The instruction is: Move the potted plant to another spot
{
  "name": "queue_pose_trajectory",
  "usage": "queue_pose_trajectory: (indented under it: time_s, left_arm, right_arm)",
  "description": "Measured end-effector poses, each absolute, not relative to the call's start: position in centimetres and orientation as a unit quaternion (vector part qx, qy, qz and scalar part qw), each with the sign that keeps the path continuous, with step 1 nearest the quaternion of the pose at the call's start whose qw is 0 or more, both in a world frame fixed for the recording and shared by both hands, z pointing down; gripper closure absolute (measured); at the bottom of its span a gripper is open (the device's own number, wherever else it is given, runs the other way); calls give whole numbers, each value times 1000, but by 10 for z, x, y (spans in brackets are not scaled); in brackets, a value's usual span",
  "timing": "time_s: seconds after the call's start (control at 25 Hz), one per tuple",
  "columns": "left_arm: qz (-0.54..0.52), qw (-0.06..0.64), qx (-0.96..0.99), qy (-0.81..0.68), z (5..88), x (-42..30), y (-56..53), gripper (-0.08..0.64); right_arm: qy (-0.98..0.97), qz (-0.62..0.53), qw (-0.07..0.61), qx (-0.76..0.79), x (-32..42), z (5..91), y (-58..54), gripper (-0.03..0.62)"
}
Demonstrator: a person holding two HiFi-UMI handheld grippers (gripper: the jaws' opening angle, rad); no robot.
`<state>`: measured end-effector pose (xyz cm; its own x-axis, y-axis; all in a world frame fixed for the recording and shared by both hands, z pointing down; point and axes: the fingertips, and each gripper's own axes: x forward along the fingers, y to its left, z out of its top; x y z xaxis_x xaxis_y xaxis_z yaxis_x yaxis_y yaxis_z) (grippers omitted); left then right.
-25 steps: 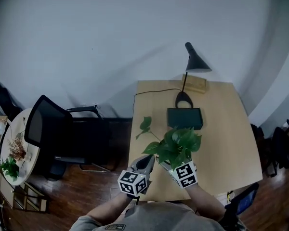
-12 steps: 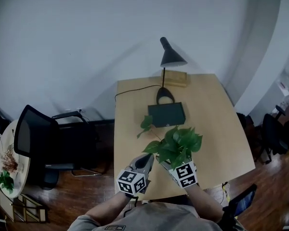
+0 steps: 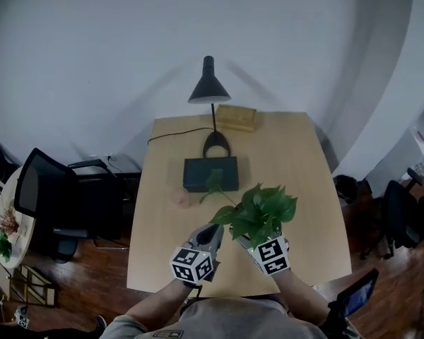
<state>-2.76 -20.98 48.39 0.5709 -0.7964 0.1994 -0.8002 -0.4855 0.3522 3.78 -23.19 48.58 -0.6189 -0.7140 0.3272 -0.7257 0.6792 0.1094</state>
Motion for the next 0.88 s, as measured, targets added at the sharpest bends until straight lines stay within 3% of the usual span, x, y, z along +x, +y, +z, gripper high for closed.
queue_pose_trajectory:
  time_s: [0.44,0.88]
  left_arm:
    - [21,212,841,-497,484,70,-221,568]
    - [13,211,863,-459,481,100,-230,568]
  right_arm:
    - [-909,35,174,377,142,499,-255,120]
    - [-886,42,184,424,179,501,-257,120]
